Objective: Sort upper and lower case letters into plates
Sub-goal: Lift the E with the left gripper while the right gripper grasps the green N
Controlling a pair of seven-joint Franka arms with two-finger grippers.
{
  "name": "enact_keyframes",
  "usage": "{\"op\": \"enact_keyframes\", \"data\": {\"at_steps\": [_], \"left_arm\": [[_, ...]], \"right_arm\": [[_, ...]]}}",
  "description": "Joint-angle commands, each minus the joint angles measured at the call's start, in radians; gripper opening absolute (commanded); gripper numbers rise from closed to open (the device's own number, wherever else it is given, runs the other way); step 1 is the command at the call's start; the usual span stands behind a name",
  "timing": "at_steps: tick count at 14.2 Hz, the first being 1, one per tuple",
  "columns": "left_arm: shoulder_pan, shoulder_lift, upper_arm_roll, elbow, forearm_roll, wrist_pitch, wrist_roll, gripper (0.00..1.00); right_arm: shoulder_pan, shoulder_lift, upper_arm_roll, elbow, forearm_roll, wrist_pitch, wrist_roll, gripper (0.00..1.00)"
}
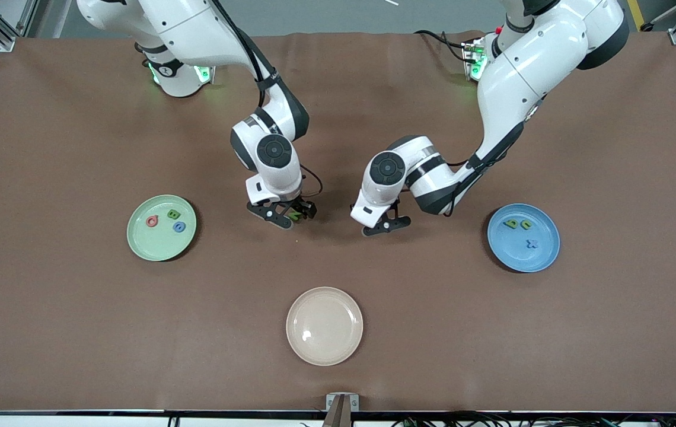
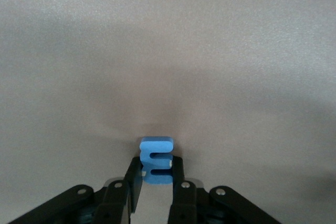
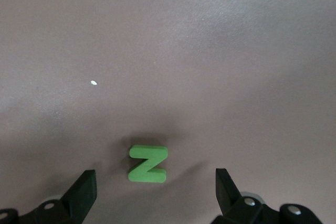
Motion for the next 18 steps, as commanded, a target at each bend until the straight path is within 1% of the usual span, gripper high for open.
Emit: {"op": "enact_keyframes", "data": {"at_steps": [1,2,4,6,8,10,12,13,14,15,16,18], "left_arm": [[0.002,0.003,0.005,-0.012,0.011,0.013,-0.002,0.12],[0.005,-0.002,0.005,-0.007,0.015,0.013,-0.003,0.08],[0.019,-0.022,0.002,-0.006,0.015,0.007,0.009,0.08],[0.04,-0.052,-0.002,-0.006,0.015,-0.007,0.05,0.09],[0.072,-0.074,-0.027,-0.001,0.015,-0.044,0.138,0.09],[0.141,-0.095,-0.071,-0.001,0.015,-0.099,0.245,0.09],[0.255,-0.121,-0.155,-0.001,0.015,-0.227,0.377,0.09],[0.325,-0.131,-0.207,-0.003,0.015,-0.298,0.435,0.09],[0.399,-0.137,-0.264,-0.003,0.015,-0.358,0.484,0.09],[0.453,-0.145,-0.303,-0.006,0.017,-0.387,0.5,0.09],[0.499,-0.16,-0.318,-0.012,0.023,-0.42,0.518,0.09],[0.559,-0.194,-0.32,-0.027,0.031,-0.431,0.622,0.09]], "right_arm": [[0.014,0.022,-0.014,0.015,-0.008,0.021,0.047,0.95],[0.015,0.025,-0.014,0.015,-0.008,0.033,0.07,0.95],[0.017,0.033,-0.014,0.015,-0.008,0.035,0.075,0.92],[0.018,0.033,-0.014,0.013,-0.008,0.035,0.075,0.85],[0.018,0.034,-0.014,0.012,-0.008,0.035,0.077,0.78],[0.023,0.037,-0.014,0.012,-0.008,0.038,0.078,0.73],[0.024,0.037,-0.014,0.012,-0.008,0.036,0.078,0.68],[0.024,0.037,-0.014,0.012,-0.007,0.035,0.078,0.64],[0.023,0.037,-0.014,0.012,-0.007,0.035,0.078,0.58],[0.023,0.037,-0.014,0.012,-0.007,0.033,0.078,0.5],[0.023,0.037,-0.014,0.01,-0.005,0.033,0.078,0.39],[0.023,0.037,-0.014,0.009,-0.005,0.032,0.078,0.21]]}}
